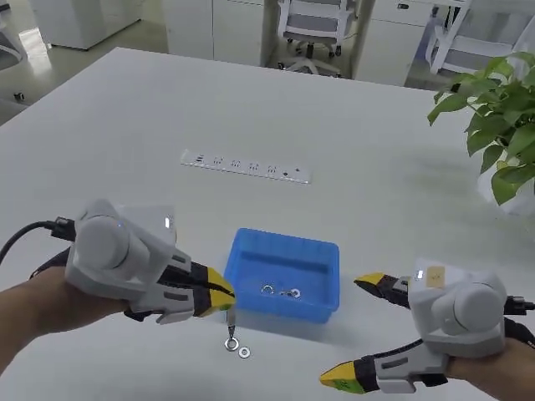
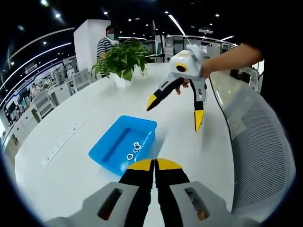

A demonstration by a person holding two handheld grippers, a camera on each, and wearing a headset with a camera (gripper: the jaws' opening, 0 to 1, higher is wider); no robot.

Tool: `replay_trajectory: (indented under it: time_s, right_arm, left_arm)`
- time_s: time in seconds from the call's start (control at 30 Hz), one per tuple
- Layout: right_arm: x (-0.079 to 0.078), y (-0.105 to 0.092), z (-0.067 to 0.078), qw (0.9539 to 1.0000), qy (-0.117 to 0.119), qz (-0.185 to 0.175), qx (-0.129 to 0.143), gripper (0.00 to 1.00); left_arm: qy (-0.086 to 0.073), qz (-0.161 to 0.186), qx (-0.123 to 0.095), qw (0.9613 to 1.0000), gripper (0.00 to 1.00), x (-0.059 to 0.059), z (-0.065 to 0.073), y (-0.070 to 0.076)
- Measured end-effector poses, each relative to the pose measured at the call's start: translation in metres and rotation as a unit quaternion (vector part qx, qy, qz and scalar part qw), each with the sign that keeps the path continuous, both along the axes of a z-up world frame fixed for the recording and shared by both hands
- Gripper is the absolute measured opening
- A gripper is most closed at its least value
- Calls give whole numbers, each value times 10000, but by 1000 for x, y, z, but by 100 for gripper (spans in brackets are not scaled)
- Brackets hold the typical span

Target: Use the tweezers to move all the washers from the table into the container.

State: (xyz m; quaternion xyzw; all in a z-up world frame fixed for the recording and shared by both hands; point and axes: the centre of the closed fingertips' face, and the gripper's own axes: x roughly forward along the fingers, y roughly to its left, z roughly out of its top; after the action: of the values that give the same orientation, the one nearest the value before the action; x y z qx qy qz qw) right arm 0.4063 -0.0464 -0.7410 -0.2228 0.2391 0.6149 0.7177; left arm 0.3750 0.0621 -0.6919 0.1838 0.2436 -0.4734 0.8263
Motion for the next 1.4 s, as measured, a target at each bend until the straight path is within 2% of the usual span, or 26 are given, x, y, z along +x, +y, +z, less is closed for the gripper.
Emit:
replay_trajectory:
  time_s: [0.53,1.0,1.4]
  right_arm:
    - [-2,5,5,9998,-30,158,74,88]
    - [-6,27,12,9971,-128,726,208,71]
    - [-7,56,15,9904,-379,1310,205,59]
  left_arm:
    - [-13,-64,75,10000,5,-3,-2,0]
    - [45,-137,7,9999,5,-4,-2,-4]
    - [59,-161,13,9999,5,-3,-3,-5]
